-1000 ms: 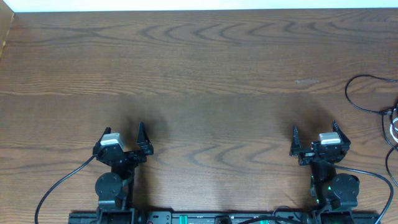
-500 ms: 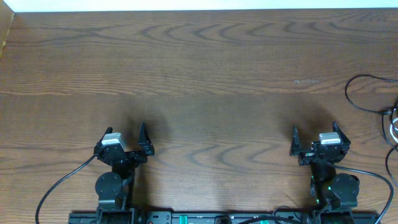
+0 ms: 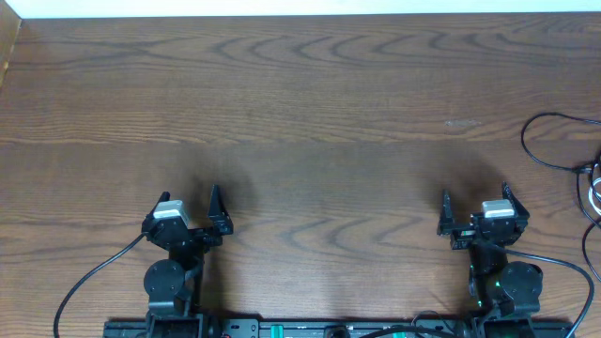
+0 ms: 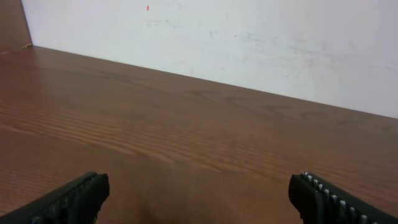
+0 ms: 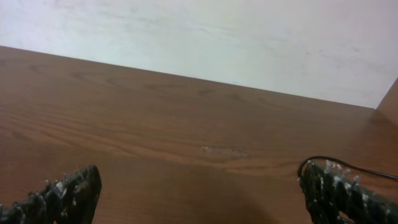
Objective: Untangle cables
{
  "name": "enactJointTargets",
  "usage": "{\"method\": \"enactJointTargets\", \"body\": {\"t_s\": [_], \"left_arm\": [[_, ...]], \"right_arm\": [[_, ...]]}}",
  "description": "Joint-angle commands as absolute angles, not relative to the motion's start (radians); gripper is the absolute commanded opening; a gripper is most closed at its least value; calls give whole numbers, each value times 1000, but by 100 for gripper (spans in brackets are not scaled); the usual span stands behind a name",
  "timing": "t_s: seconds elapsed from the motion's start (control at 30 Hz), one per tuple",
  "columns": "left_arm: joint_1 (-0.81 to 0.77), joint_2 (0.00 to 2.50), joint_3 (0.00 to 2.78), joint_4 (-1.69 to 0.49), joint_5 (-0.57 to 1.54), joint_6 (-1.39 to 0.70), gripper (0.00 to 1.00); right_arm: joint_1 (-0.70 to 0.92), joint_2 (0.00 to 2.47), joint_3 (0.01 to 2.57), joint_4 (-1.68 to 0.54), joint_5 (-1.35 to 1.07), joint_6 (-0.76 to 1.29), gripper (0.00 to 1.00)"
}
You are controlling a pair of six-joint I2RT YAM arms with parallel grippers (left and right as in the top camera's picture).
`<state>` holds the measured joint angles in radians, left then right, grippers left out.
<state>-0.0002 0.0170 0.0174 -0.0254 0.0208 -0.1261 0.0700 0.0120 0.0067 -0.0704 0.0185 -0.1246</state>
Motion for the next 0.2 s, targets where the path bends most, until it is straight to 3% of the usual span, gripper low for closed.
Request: {"method": "enactJointTargets", "body": {"t_s": [0.0, 0.17], "left_arm": [[6, 19, 4, -71, 15, -109, 97], [6, 19, 4, -71, 14, -109, 97]], "right_arm": [[76, 6, 6, -75, 16, -136, 99], [76, 6, 6, -75, 16, -136, 99]]}}
